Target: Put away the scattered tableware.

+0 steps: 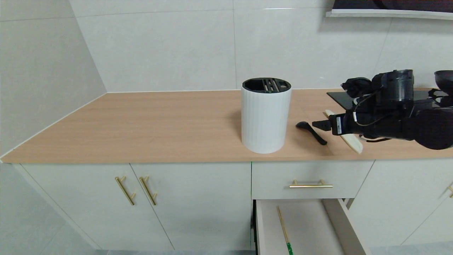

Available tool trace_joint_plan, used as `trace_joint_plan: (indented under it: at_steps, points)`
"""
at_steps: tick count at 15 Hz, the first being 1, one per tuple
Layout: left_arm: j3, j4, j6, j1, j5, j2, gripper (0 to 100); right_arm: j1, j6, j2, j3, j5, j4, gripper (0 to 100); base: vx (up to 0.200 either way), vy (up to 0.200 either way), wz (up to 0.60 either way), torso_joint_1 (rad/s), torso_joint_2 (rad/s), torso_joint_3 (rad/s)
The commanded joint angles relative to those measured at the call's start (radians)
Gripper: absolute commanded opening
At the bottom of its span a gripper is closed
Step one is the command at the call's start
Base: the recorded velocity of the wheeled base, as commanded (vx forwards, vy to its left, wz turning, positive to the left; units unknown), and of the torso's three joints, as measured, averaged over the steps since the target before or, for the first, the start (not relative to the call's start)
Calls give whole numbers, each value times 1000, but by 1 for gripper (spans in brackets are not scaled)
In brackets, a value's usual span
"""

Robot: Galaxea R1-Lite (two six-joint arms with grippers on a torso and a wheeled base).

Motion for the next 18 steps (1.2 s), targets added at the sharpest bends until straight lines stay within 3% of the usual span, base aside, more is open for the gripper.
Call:
trace_joint_plan:
  at_steps: [1, 2, 5, 18]
  points:
    - [0, -1, -1, 0, 1, 0, 100, -49, -15, 108, 23, 85, -60, 100, 0, 0, 0, 0, 0, 0]
    - [0, 0, -1, 0, 1, 0, 100, -66, -43, 137, 32, 130, -112, 100, 0, 0, 0, 0, 0, 0]
    - [0, 0, -1, 0, 1, 0, 100, -77, -70, 192, 69, 136, -278, 100, 0, 0, 0, 0, 0, 0]
    - [0, 0, -1, 0, 1, 0, 100, -78, -66, 309, 2, 131, -333, 100, 0, 0, 0, 0, 0, 0]
